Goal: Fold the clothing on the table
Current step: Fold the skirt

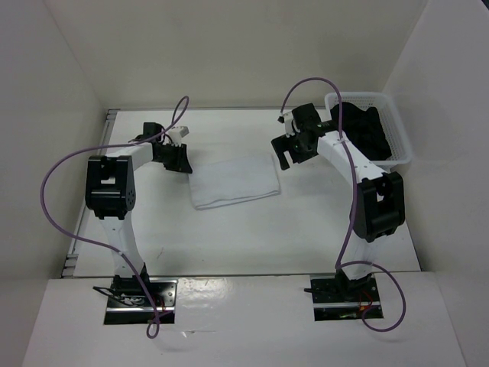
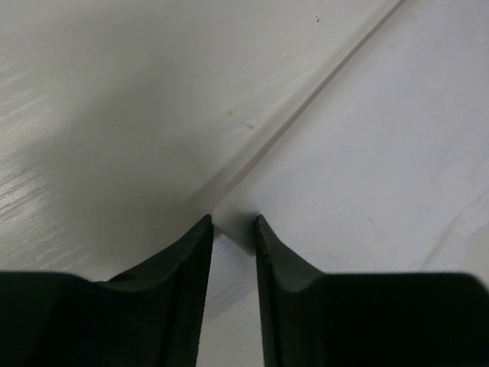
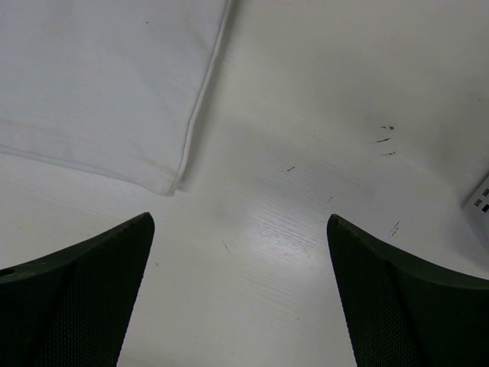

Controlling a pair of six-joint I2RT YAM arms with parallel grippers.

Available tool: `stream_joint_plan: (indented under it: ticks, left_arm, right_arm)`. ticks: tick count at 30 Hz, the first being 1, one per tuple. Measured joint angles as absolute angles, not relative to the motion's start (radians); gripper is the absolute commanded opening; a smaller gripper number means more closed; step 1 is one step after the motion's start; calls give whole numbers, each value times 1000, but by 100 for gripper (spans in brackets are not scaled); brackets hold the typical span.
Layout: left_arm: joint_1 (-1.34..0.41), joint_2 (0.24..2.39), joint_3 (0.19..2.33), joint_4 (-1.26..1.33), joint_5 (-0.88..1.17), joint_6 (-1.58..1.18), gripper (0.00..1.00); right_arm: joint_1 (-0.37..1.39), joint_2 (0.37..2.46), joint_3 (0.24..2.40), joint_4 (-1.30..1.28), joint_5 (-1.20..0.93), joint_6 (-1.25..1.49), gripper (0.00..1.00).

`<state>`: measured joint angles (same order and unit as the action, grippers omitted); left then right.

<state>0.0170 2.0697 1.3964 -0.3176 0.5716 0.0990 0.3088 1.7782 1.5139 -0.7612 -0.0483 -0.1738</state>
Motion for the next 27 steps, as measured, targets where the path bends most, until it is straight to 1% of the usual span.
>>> stream_joint_plan:
  ticks: [7,8,12,18,21,27]
  left_arm:
    - [17,2070,1384,-318,583,101,16]
    - [17,2070,1381,-318,583,101,12]
    - [17,2068,1374,-313,587,97,8]
    - [17,2061,1363,-307,586,94,6]
    - [17,2055,1354,-306,586,93,6]
    - [17,2045,1338,-306,585,86,6]
  right_arm:
    - [309,1778,1514,-761,-73,-174,98]
    - [309,1778,1512,-759,-81,-173,98]
    - [303,1779,1481,-727,-141,-162,98]
    - [266,1852,1454,-700,-292,-143,98]
    - [242,1924,1454,-686,-357,-139,92]
    - [211,2029,1454,-651,-438,-136,84]
